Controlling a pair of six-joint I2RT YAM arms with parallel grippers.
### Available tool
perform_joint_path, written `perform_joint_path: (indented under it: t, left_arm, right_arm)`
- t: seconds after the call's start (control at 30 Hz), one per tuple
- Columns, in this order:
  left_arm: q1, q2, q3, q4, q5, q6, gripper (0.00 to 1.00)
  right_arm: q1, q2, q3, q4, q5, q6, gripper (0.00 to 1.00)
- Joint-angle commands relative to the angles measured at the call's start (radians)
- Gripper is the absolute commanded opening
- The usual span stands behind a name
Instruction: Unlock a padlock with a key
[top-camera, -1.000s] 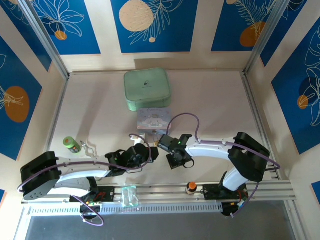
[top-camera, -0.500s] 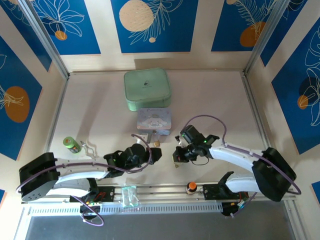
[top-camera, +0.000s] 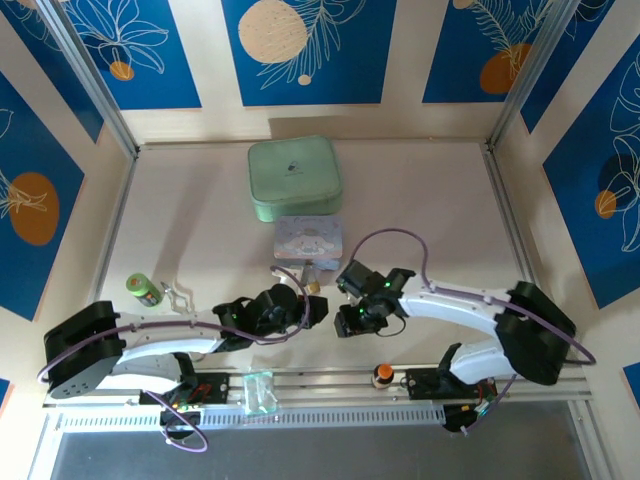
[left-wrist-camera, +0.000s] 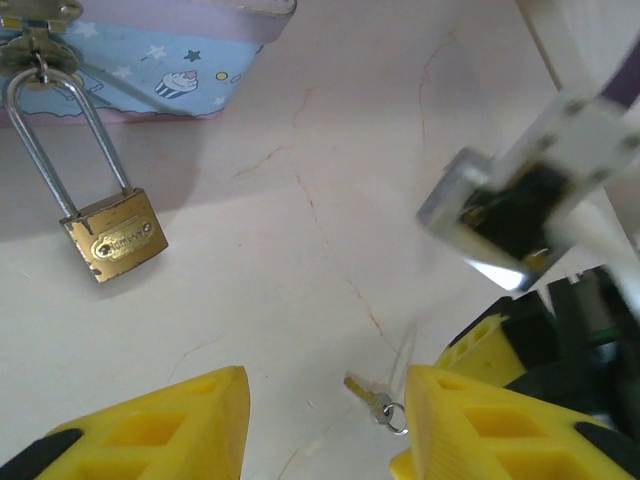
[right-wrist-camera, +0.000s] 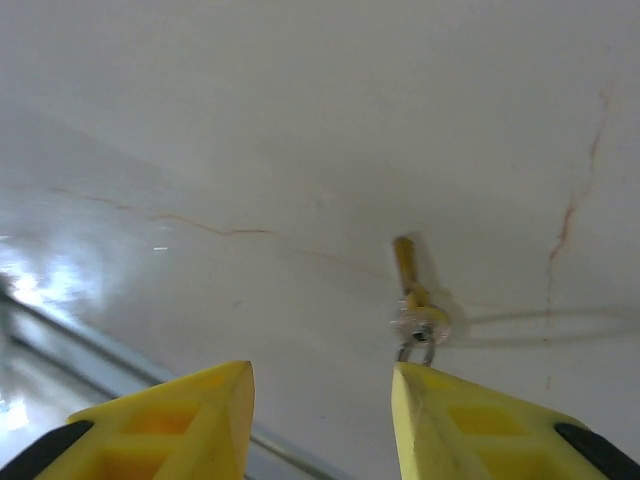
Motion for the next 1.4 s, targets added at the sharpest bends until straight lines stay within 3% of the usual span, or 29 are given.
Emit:
perform_joint_path:
  t: [0.0, 0.13, 0.23, 0.33, 0.43, 0.57, 0.67, 0.73, 0.83, 0.97, 1.07, 1.2, 1.37]
  left_arm:
    - [-0.001, -0.003, 0.019, -0.040, -0.024, -0.011, 0.45]
    - [0.000, -0.013, -0.003, -0.034, -0.029, -0.038, 0.45]
    - [0.000, -0.020, -0.015, -0.032, -0.034, -0.050, 0.45]
    - [-0.001, -0.021, -0.018, -0.032, -0.041, -0.054, 0.45]
    - [-0.001, -0.034, -0.014, -0.050, -0.050, -0.055, 0.45]
    - [0.000, -0.072, -0.021, -0.087, -0.082, -0.039, 0.45]
    - [-0.001, -0.012, 0.029, -0.127, -0.042, 0.104, 0.45]
    - [-0.008, 0.051, 0.102, -0.210, -0.013, 0.196, 0.45]
    - [-0.022, 0.107, 0.177, -0.329, -0.072, 0.243, 0.45]
    - [-0.022, 0.079, 0.170, -0.346, -0.128, 0.195, 0.46]
    - [-0.021, 0.034, 0.149, -0.357, -0.157, 0.154, 0.46]
    - [-0.016, -0.038, 0.092, -0.345, -0.173, 0.106, 0.46]
    - [-0.013, -0.091, 0.066, -0.387, -0.175, 0.085, 0.46]
  right_arm:
    - [0.033, 0.078, 0.029, -0.084, 0.103, 0.063, 0.37]
    - [0.095, 0.171, 0.096, -0.167, 0.217, 0.097, 0.35]
    - [0.119, 0.202, 0.109, -0.169, 0.233, 0.099, 0.34]
    - [0.122, 0.210, 0.115, -0.138, 0.236, 0.097, 0.34]
    - [0.087, 0.165, 0.094, -0.064, 0.162, 0.111, 0.35]
    - [-0.007, 0.039, 0.022, 0.032, 0.050, 0.149, 0.48]
    - [-0.067, -0.043, -0.013, 0.027, 0.039, 0.163, 0.59]
    - [-0.114, -0.086, -0.038, 0.031, 0.016, 0.158, 0.62]
    - [-0.146, -0.132, -0.058, 0.047, -0.029, 0.152, 0.64]
    - [-0.079, -0.116, -0.022, 0.050, 0.019, 0.220, 0.53]
    - [-0.018, -0.045, 0.031, -0.014, 0.123, 0.276, 0.52]
    - [0.036, 0.054, 0.082, -0.009, 0.156, 0.299, 0.49]
    - [0.105, 0.197, 0.206, -0.124, 0.257, 0.328, 0.50]
